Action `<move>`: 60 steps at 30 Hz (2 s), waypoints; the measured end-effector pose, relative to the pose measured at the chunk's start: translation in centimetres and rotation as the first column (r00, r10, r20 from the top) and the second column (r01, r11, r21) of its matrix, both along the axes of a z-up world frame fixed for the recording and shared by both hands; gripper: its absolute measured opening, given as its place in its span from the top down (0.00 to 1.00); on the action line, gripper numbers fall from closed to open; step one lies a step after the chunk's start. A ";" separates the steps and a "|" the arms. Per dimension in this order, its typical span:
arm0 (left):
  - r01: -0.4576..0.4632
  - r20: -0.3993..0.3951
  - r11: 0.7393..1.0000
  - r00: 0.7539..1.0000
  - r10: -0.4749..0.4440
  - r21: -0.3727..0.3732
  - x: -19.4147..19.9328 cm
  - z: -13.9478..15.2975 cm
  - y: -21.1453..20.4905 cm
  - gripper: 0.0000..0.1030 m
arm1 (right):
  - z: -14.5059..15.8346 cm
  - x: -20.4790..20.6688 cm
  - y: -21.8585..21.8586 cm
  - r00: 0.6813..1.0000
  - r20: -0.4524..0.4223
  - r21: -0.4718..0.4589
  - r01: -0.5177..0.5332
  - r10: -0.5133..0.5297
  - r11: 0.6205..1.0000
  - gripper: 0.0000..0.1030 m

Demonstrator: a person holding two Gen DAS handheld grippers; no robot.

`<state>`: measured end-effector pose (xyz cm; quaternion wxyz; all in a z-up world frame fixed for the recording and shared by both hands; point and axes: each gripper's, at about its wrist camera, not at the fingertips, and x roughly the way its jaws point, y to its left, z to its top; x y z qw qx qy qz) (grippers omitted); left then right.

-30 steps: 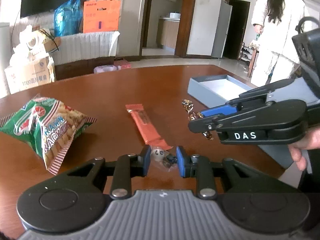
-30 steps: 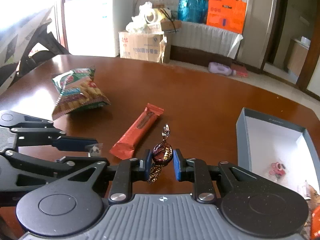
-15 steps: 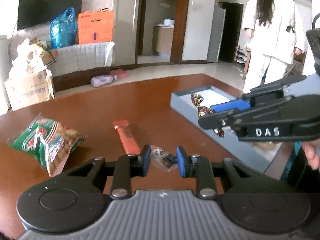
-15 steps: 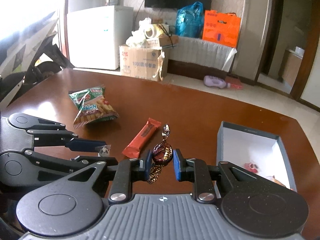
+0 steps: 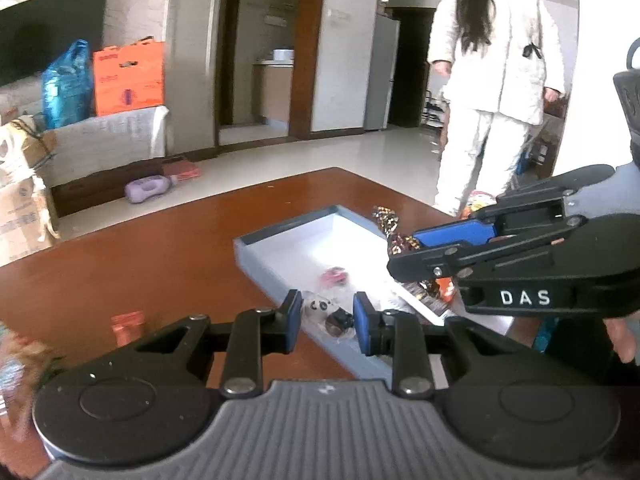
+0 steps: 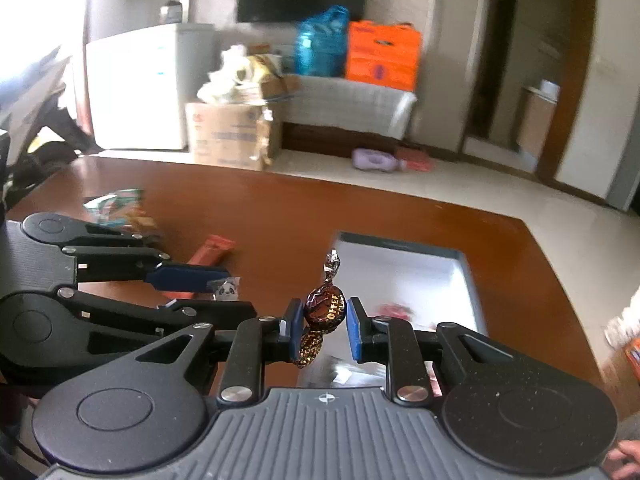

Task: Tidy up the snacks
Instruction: 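Carry the chocolate with the right gripper while the left carries the candy packet over the box, then open both grippers to drop the chocolate and candy packet into the box, then move both grippers back toward the green bag and orange bar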

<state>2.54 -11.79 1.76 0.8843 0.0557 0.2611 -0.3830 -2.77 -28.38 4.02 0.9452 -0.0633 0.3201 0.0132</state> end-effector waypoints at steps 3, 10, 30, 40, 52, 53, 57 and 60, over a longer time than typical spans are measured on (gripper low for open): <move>0.033 -0.007 0.999 0.999 -0.033 -0.003 0.1 -0.5 -2.9 0.76 | -0.5 0.3 -2.2 0.999 -0.008 0.005 0.043 -0.043 0.999 0.76; 0.068 -0.038 0.998 0.997 -0.069 -0.016 1.3 -2.7 -7.7 0.76 | -2.9 1.4 -5.8 0.994 -0.046 0.003 0.101 -0.101 0.995 0.76; 0.024 -0.069 1.000 0.997 -0.023 0.008 4.5 -6.8 -9.7 0.62 | -6.1 3.6 -6.3 0.992 -0.065 0.016 0.105 -0.104 0.994 0.76; 0.006 -0.055 1.000 0.998 -0.007 -0.001 4.3 -6.7 -8.9 0.36 | -5.7 3.3 -6.0 0.993 -0.045 0.013 0.114 -0.113 0.993 0.65; -0.049 -0.026 0.998 0.999 0.048 -0.048 2.1 -4.2 -3.3 0.36 | -3.6 1.8 -2.6 0.996 0.029 -0.002 0.085 -0.085 0.996 0.54; -0.065 -0.025 0.997 0.998 0.063 -0.049 1.9 -4.0 -2.4 0.36 | -3.4 1.9 -1.8 0.997 0.036 0.001 0.071 -0.071 0.997 0.53; -0.155 -0.009 0.987 0.988 0.155 -0.045 1.5 -3.4 2.1 0.28 | -2.7 2.3 1.5 0.998 0.057 0.003 0.015 -0.015 1.000 0.38; -0.227 0.003 0.973 0.974 0.227 -0.043 1.3 -3.0 6.2 0.21 | -2.6 2.8 4.4 0.997 0.068 0.002 -0.035 0.035 0.999 0.29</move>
